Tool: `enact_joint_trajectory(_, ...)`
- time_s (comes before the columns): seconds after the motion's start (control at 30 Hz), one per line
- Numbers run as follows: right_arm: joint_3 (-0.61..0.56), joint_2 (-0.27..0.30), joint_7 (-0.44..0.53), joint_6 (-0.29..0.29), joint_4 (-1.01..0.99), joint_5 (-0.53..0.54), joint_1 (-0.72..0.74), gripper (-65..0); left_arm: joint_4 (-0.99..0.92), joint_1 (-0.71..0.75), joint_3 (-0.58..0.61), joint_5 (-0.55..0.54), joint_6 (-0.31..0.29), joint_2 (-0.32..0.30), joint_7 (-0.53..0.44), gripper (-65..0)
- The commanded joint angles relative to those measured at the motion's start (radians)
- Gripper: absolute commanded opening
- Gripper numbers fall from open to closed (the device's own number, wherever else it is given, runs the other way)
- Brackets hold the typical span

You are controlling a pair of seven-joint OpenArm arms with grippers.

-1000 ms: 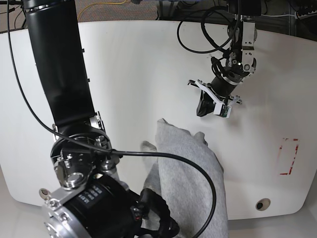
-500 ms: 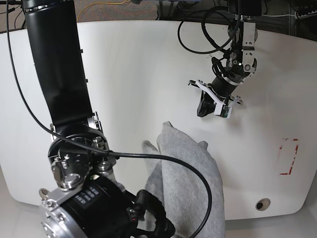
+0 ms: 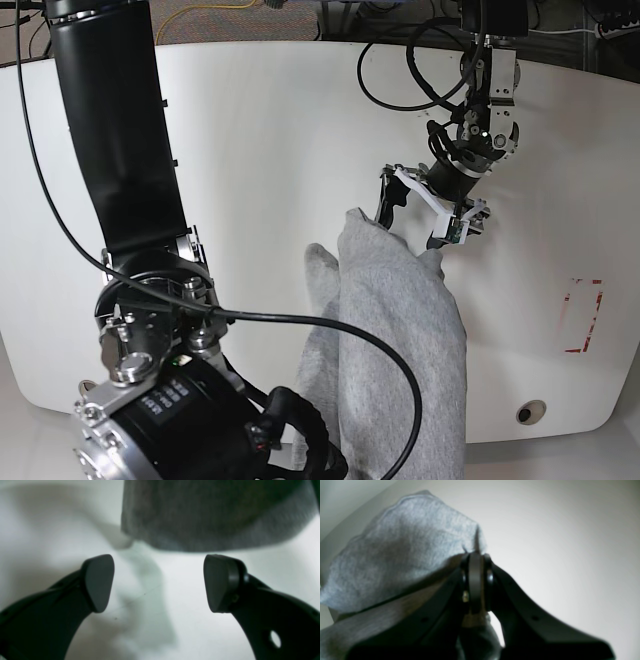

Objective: Fold the T-shirt properly
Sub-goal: 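Move the left gripper down and close it on the hanging shirt edge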

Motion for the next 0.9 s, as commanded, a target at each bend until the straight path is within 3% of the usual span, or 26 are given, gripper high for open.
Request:
enact_joint_trajectory(0.0, 0.009, -0.002, 0.021, -0.018, 0.003, -0.011, 0.037, -64.4, 0.023, -0.030, 0.002, -0.011, -0.003, -0.001, -0.027, -11.4)
enact_joint_trajectory(0.7, 0.009, -0.005, 0.021, -0.018, 0.003, -0.011, 0.023, -64.4, -0.216, -0.243, 0.035, -0.009, -0.008, -0.007, -0.022, -11.9)
enact_joint_trajectory(0.77, 0.009, -0.005, 0.021, -0.018, 0.003, -0.011, 0.022, -64.4, -0.230, -0.253, 0.046, -0.011, -0.008, -0.007, -0.024, -15.3)
enact_joint_trajectory(0.87, 0.009, -0.005, 0.021, -0.018, 0.003, -0.011, 0.022, -64.4, -0.249, -0.268, 0.048, -0.011, -0.008, -0.007, -0.027, -26.1)
